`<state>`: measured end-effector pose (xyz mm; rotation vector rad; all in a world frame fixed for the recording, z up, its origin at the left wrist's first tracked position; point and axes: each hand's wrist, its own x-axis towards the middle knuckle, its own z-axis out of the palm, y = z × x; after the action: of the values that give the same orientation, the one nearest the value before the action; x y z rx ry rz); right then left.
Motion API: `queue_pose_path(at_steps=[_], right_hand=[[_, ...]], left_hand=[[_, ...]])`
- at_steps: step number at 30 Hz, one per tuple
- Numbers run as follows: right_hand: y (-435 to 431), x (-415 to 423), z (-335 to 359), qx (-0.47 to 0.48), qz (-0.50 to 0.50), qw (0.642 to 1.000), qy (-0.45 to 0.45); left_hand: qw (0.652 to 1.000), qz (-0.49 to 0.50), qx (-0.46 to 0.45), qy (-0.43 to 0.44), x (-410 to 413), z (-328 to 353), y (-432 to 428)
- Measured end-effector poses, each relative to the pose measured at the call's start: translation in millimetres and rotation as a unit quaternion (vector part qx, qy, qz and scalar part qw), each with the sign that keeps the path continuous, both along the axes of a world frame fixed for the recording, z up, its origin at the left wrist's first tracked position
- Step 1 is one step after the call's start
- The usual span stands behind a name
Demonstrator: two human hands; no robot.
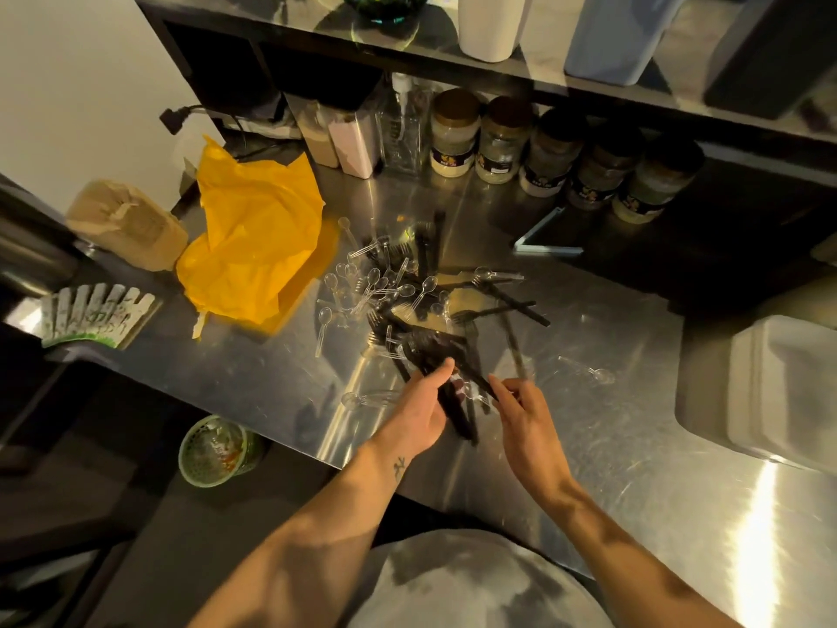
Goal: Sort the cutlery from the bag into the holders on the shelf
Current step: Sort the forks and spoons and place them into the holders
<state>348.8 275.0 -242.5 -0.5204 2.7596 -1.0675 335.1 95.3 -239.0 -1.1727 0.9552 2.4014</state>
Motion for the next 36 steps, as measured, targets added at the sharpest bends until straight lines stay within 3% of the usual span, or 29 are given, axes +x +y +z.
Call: queue_pose_path(at_steps=[3, 7, 11, 14, 17, 21, 25, 28, 33, 36], right_hand=[[9, 2, 0, 0.072, 0.057, 0.993, 0.075], [11, 2, 1, 0.065, 0.064, 0.992, 0.089], [16, -2, 2, -0.057, -0.057, 0.996, -0.041], [15, -5, 5, -0.183, -0.197, 0.947, -0.178], [4, -9, 2, -0.228, -0.232, 0.912, -0.249], [-22, -7, -4, -0.220, -0.185, 0.918, -0.272], [-39, -9, -2, -0.146, -0.118, 0.960, -0.206], [-45, -15, -2, -0.110, -0.086, 0.969, -0.204], [-50, -44, -8, -0.091, -0.159, 0.960, -0.211], [-51, -77, -13, -0.050, -0.193, 0.958, -0.204]], left_hand=[[1.000, 0.010, -0.022, -0.014, -2, -3, 4], [0.998, 0.044, 0.003, -0.035, -5, 0, 7], [0.995, 0.077, 0.029, -0.047, -3, 2, 4], [0.995, 0.089, 0.040, -0.033, 0, -2, -5], [0.997, 0.069, 0.033, -0.003, 2, 0, -9], [0.999, 0.028, 0.033, 0.028, 6, 6, -4], [0.999, 0.040, 0.005, 0.032, 1, 4, -5], [0.999, 0.039, -0.022, 0.020, -4, 5, -11], [0.997, 0.020, -0.067, -0.020, -14, 5, -34], [0.998, 0.018, -0.045, -0.033, -17, 5, -48]])
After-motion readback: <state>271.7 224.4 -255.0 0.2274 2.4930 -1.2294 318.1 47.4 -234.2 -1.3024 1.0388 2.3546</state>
